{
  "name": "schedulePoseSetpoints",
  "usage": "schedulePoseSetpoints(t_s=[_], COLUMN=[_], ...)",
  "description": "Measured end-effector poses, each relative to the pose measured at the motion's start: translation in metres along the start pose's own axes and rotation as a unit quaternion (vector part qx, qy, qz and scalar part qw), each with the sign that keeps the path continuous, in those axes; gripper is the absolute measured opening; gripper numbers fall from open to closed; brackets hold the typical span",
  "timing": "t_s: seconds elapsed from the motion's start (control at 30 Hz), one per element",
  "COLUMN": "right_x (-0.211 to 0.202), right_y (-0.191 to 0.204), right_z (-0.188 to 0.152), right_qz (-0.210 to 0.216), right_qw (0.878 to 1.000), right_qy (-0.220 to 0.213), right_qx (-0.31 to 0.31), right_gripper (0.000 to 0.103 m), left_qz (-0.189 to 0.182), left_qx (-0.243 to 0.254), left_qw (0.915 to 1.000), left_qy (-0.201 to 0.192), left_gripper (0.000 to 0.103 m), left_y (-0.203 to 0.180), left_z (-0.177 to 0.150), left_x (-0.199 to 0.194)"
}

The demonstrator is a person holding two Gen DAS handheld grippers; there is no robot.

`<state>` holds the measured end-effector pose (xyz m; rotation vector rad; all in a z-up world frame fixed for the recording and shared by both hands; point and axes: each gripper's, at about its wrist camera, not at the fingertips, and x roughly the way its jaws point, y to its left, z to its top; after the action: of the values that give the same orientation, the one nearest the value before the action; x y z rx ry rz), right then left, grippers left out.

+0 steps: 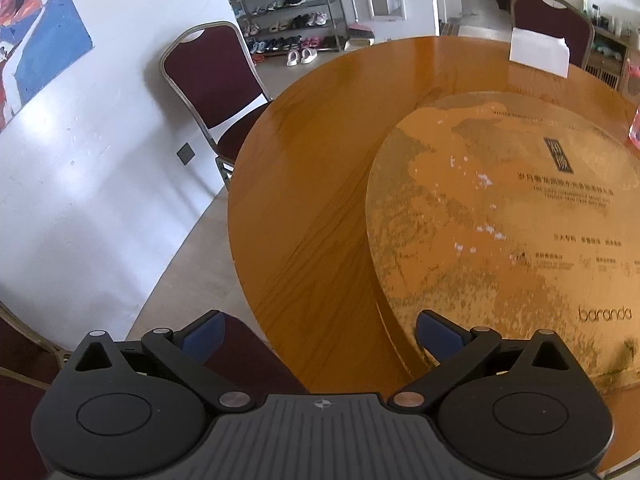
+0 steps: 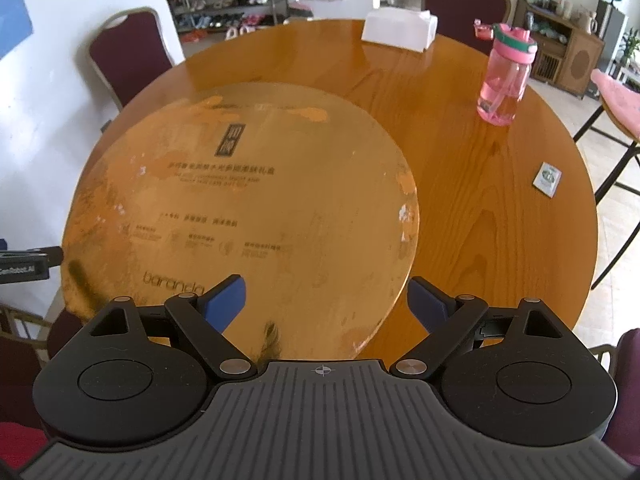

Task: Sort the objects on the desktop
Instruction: 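Open both grippers and pull them back from the lidded box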

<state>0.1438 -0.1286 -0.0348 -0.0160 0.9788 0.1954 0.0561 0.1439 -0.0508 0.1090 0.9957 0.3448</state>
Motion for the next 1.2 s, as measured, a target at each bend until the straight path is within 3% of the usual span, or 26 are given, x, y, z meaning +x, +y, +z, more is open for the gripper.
schedulePoseSetpoints(t_s=[0.17,0.33,0.47,0.6,0.77,0.93,1.2], right_x=[0.0,0.0,0.001,0.001,0.025,-0.007,-0.025], right_y=[0.0,-0.001,-0.001,-0.001,0.014,0.013,0.023], right_z=[-0.005,-0.01,-0.014,-0.018,-0.027,-0.014,-0.012], right_qz=[0.004,0.007,0.01,0.013,0.002,0.011,0.022], right_qw=[1.0,1.0,0.999,0.998,0.996,0.999,1.0], right_qy=[0.015,0.031,0.043,0.055,0.093,0.043,0.013], right_qx=[0.001,0.001,0.002,0.002,-0.005,-0.005,-0.018], right_gripper=[0.092,0.092,0.092,0.092,0.091,0.092,0.093], left_qz=[0.006,-0.016,-0.03,-0.02,-0.026,-0.055,-0.101], left_qx=[0.005,0.005,0.024,0.048,0.065,0.082,0.12], left_qw=[0.9999,0.9998,0.9992,0.9986,0.9975,0.9949,0.9867], left_qy=[0.008,-0.005,-0.009,0.009,0.01,-0.021,-0.044], left_gripper=[0.102,0.102,0.102,0.103,0.102,0.102,0.102], left_y=[0.001,0.001,-0.007,-0.012,-0.016,-0.032,-0.069], left_z=[-0.006,-0.008,-0.008,-0.012,-0.005,0.015,0.04], left_x=[0.002,-0.004,-0.004,0.002,-0.005,-0.019,-0.027])
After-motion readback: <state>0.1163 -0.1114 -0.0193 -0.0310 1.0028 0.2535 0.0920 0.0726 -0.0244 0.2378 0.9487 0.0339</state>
